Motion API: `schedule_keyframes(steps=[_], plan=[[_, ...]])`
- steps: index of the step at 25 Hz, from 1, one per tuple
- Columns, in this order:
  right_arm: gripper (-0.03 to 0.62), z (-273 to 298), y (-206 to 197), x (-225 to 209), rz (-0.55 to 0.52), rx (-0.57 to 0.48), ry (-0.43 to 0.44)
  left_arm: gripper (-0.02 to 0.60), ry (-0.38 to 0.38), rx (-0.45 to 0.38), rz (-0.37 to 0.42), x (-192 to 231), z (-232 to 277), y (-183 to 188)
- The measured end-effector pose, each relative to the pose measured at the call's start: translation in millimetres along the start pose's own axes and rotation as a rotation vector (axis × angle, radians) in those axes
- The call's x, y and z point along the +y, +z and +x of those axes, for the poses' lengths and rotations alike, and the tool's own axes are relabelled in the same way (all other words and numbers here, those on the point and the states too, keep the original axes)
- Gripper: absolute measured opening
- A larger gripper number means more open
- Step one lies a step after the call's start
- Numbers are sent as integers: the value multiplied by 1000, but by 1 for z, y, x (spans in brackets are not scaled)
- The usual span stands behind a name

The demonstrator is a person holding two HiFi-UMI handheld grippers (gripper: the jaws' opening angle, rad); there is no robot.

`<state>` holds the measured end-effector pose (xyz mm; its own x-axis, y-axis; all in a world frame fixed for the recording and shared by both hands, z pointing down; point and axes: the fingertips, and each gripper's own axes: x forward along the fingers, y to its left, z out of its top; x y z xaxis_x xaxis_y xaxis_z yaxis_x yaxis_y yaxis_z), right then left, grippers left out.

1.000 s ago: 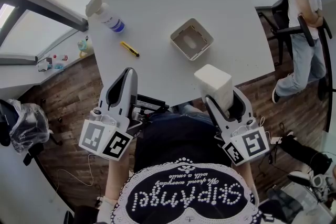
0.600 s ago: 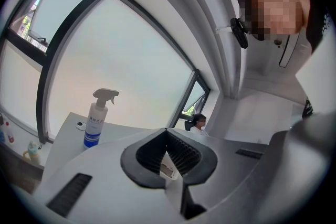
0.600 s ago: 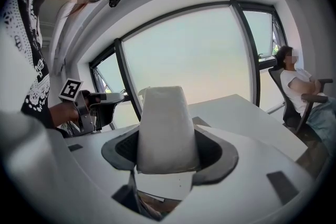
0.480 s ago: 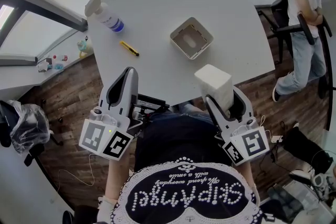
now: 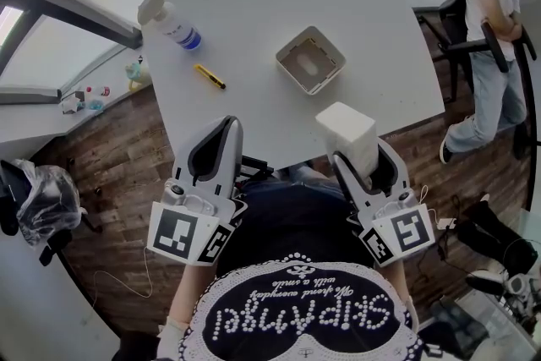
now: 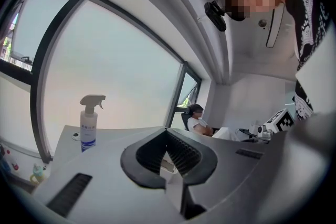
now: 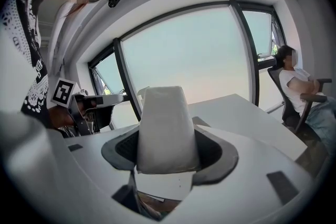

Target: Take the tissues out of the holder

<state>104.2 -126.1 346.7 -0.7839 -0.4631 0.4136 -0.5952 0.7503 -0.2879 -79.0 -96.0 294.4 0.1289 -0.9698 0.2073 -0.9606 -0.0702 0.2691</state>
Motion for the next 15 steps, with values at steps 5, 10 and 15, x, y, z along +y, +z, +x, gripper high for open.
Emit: schedule_keyframes(steps=[5,10,15], plan=[[267,0,0,1,-3,1,2,2,-35,3,4,-15,4,-2],[265,1,-1,2,-4,7,8,2,-65,13,15,-24,6,-5],[265,1,-2,2,-5,11,6,2,-76,22,7,-26,7,-7]])
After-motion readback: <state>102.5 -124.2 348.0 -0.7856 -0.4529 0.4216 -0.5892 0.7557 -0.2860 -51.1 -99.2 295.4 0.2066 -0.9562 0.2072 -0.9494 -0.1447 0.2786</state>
